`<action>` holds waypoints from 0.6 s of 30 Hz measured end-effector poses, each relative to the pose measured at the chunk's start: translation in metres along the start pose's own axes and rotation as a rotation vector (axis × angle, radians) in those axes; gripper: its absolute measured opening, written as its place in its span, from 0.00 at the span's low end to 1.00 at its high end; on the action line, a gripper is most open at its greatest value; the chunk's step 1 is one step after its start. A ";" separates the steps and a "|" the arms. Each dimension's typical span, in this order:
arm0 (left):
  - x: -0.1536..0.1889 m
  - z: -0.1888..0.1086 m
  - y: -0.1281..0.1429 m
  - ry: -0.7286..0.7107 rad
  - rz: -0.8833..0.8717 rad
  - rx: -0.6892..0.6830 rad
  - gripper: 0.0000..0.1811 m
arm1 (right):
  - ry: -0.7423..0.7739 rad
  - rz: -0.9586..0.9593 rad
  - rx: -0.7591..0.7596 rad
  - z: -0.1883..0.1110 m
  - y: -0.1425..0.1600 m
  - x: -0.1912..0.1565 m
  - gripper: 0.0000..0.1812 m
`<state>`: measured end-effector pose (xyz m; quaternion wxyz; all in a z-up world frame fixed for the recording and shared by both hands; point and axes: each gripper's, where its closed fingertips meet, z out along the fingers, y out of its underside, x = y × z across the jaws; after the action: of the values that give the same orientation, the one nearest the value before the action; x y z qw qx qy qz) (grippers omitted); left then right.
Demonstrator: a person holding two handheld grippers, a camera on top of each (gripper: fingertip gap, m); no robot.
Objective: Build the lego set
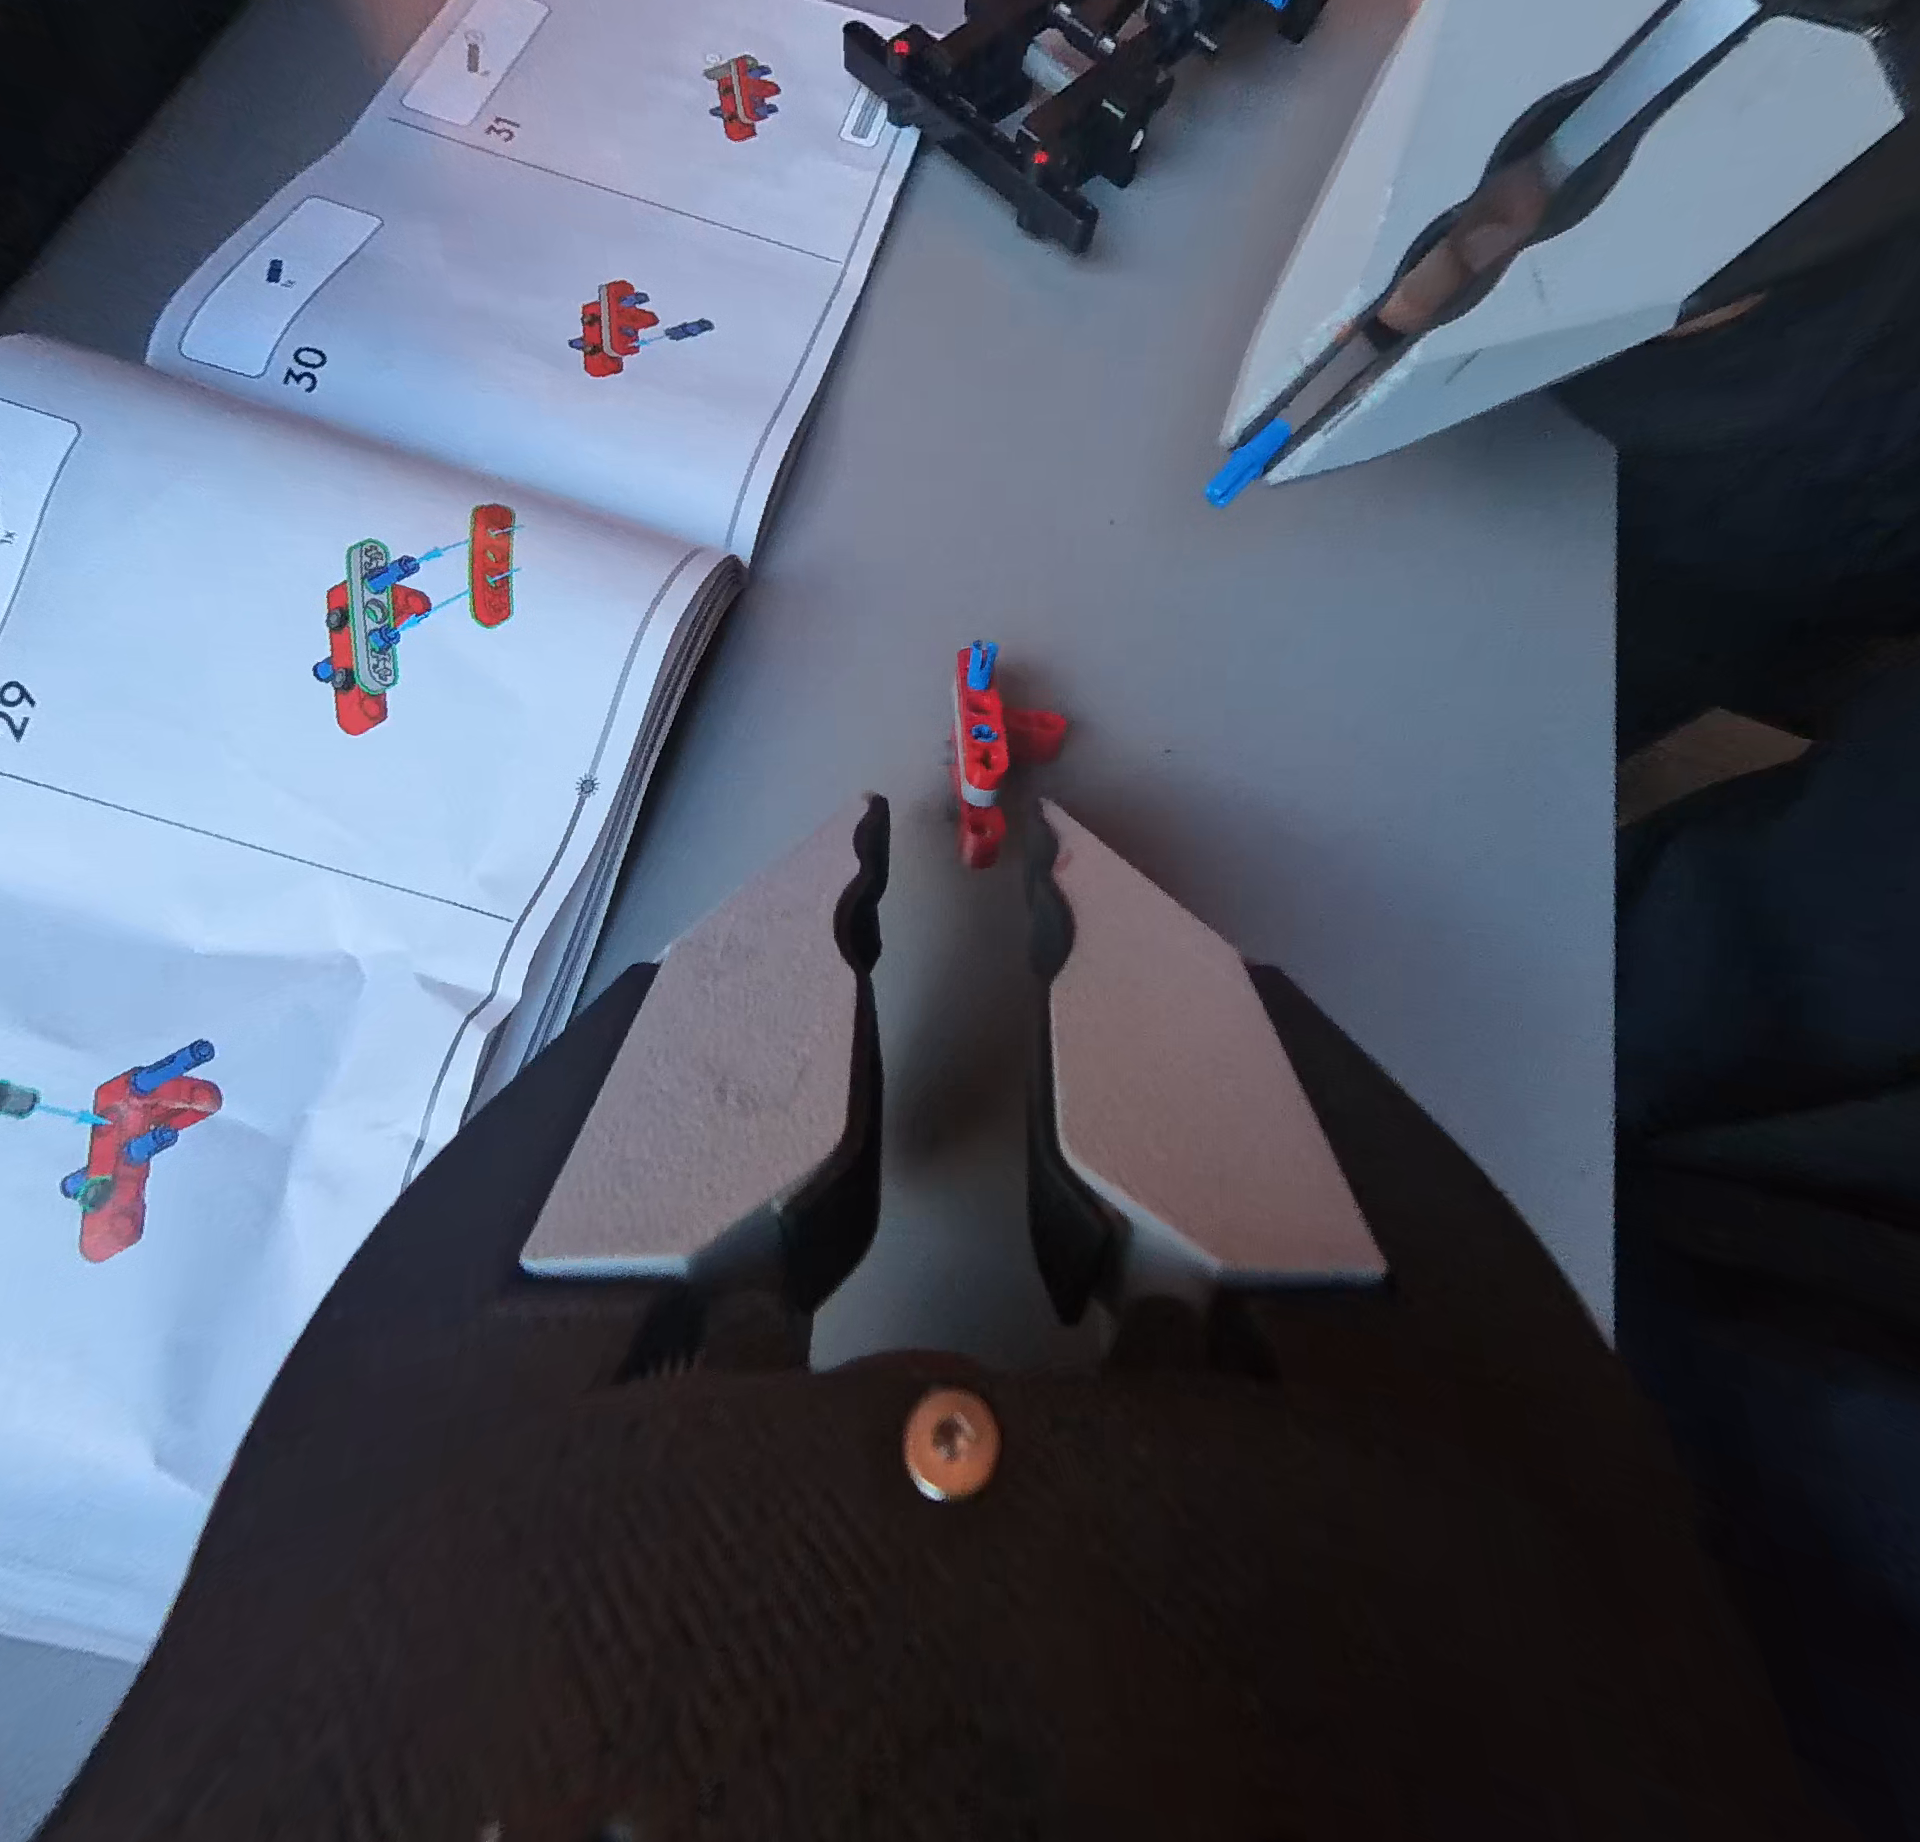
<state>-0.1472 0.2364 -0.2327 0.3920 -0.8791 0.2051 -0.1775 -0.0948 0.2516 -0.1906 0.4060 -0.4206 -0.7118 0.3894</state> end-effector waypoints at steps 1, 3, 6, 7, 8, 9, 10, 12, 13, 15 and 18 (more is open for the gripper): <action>0.000 0.000 0.000 -0.010 0.011 -0.003 0.12 | 0.001 -0.001 0.001 0.000 0.000 0.000 0.00; -0.002 0.001 0.000 -0.041 0.047 -0.003 0.12 | 0.002 -0.002 0.003 0.000 0.000 0.000 0.00; -0.001 0.000 0.000 -0.063 0.077 -0.004 0.13 | 0.003 -0.005 0.002 0.000 0.000 0.000 0.00; -0.001 0.000 0.000 -0.069 0.084 -0.002 0.13 | 0.004 -0.005 0.002 0.000 0.000 0.000 0.00; -0.001 -0.001 0.001 -0.072 0.088 0.000 0.13 | 0.005 -0.003 0.003 0.000 0.000 0.000 0.00; -0.001 -0.001 0.001 -0.075 0.088 -0.002 0.13 | 0.006 -0.001 0.004 -0.001 0.000 0.001 0.00; -0.002 -0.002 0.002 -0.078 0.087 -0.005 0.13 | 0.006 0.001 0.005 -0.001 -0.001 0.001 0.00; -0.004 -0.002 0.004 -0.084 0.086 -0.012 0.13 | 0.007 0.006 0.006 -0.001 -0.001 0.001 0.00; -0.004 -0.003 0.004 -0.086 0.089 -0.014 0.13 | 0.007 0.006 0.005 -0.001 0.000 0.001 0.01; -0.004 -0.003 0.005 -0.090 0.095 -0.016 0.13 | 0.007 0.005 0.001 0.000 0.000 0.001 0.01; -0.005 -0.003 0.006 -0.096 0.100 -0.025 0.13 | 0.008 -0.001 -0.004 0.000 0.001 0.001 0.01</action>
<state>-0.1540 0.2333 -0.2361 0.3987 -0.8801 0.2317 -0.1128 -0.0951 0.2526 -0.1910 0.4082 -0.4226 -0.7112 0.3861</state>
